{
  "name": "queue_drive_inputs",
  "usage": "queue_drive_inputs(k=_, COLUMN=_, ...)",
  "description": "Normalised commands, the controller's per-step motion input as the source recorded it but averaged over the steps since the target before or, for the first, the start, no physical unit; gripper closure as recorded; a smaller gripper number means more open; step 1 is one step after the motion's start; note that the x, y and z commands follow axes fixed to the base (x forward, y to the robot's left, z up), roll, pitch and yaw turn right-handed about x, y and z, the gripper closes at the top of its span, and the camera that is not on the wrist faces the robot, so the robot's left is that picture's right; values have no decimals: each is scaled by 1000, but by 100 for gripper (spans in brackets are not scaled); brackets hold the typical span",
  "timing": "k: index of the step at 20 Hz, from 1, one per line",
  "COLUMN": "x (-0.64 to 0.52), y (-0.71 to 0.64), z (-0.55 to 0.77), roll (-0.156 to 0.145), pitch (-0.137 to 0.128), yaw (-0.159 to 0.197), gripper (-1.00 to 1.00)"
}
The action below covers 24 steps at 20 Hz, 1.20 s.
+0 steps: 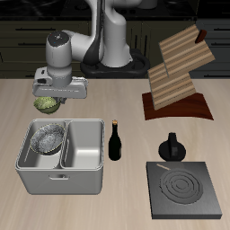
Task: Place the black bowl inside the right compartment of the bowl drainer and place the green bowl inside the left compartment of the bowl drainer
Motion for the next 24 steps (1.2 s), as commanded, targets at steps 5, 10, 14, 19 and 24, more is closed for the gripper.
queue_drive_inputs(k=5, x=-86, y=217, z=451, roll=22, pitch=-42, yaw=33, gripper=100)
queue_drive_inputs(k=10, x=-104, y=228, z=468, roll=18, pitch=-48, yaw=22, gripper=100)
queue_drive_inputs(k=14, x=-46, y=97, z=415, roll=-37, pitch=2, yaw=-19, gripper=100)
queue_drive_inputs(k=19, x=-68, y=68, z=278, roll=-13, pitch=-8, yaw=-26, gripper=100)
queue_drive_inputs(k=24, x=-44, y=77, z=317, roll=-5, pitch=-36, yaw=20, gripper=100)
